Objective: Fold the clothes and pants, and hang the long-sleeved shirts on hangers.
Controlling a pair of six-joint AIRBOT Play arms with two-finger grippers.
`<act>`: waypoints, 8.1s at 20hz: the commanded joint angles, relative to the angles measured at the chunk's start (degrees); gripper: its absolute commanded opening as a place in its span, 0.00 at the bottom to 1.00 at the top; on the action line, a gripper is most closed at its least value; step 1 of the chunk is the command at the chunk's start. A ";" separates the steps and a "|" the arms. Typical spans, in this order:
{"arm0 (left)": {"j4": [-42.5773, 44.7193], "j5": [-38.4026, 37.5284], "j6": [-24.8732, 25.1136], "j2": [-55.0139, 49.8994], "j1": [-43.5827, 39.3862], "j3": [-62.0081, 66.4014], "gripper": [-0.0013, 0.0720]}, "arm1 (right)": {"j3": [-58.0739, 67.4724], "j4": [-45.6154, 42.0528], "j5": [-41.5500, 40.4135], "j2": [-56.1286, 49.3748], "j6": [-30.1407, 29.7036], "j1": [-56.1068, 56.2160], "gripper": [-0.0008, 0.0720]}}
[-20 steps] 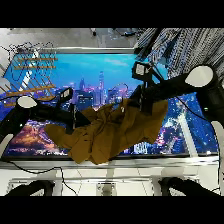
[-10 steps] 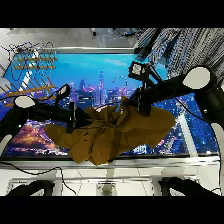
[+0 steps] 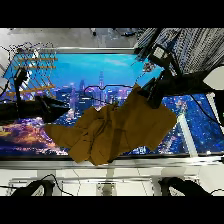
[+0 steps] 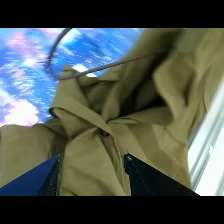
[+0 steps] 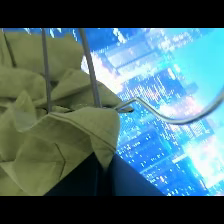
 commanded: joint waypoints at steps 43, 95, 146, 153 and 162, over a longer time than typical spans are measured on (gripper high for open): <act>-26.38 23.45 -3.32 -17.18 -10.23 1.53 0.05 | 0.02 -7.63 4.09 0.81 3.67 -0.52 0.05; 5.99 12.68 15.82 4.70 -19.89 4.63 0.70 | 0.04 -11.06 -14.36 4.96 28.39 -0.11 0.05; 5.97 11.85 6.29 10.60 -17.00 4.61 0.70 | 23.45 -19.78 -8.59 8.61 67.84 -62.01 0.05; 5.97 11.87 6.29 10.58 -17.00 4.61 0.70 | 34.05 -21.29 -19.37 8.61 70.58 -62.01 0.05; 5.99 11.87 6.29 10.58 -17.00 4.61 0.70 | 32.39 -30.45 -24.46 6.03 88.83 -62.03 0.05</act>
